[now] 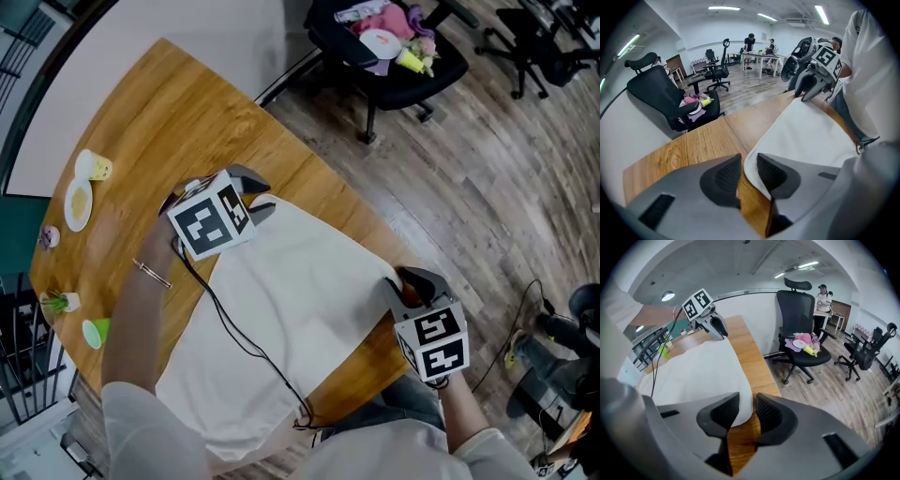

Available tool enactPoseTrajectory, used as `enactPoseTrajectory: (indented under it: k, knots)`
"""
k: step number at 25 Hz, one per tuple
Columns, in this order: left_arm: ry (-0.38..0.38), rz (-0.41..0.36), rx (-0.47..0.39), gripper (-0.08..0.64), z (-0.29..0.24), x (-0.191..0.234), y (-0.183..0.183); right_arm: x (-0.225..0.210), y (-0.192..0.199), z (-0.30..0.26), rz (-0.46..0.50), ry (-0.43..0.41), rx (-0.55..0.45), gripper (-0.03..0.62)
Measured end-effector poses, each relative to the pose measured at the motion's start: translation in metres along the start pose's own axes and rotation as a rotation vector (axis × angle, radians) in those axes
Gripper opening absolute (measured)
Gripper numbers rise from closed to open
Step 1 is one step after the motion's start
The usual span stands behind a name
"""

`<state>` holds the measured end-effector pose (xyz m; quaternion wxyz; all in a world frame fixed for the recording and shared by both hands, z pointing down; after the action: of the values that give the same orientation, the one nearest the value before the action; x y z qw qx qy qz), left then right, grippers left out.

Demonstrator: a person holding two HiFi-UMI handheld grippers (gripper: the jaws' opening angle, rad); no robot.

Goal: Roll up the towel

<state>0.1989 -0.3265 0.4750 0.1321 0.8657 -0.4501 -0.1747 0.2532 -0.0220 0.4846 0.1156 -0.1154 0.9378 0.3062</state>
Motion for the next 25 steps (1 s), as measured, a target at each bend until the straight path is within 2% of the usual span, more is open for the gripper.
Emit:
enactPoseTrajectory:
  k: [5, 10, 14, 25]
  knots:
    - [-0.001, -0.040, 0.023, 0.084, 0.001, -0.005, -0.002, 0.002, -0.001, 0.000, 0.020, 0.034, 0.023, 0.098]
    - [0.012, -0.012, 0.017, 0.055, 0.001, -0.005, -0.001, 0.005, -0.001, -0.002, 0.013, 0.035, 0.015, 0.046]
    - [0.001, 0.005, -0.014, 0.029, 0.003, -0.005, 0.002, 0.005, -0.001, -0.002, 0.004, 0.015, -0.003, 0.018]
    - [-0.082, 0.018, -0.115, 0.023, 0.051, -0.011, 0.007, 0.024, -0.012, 0.027, 0.072, -0.010, -0.089, 0.017]
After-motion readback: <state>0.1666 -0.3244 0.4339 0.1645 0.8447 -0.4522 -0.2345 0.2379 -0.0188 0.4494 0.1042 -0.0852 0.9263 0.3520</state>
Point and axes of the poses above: the fingertips, and each gripper's own axes: z backward along the fingers, x to its left, y out of its underside, the point moved 9 cm from there along z, backward along the fingers, and after that the axes turned 11 degrees about -y, right-handed, at the moved point
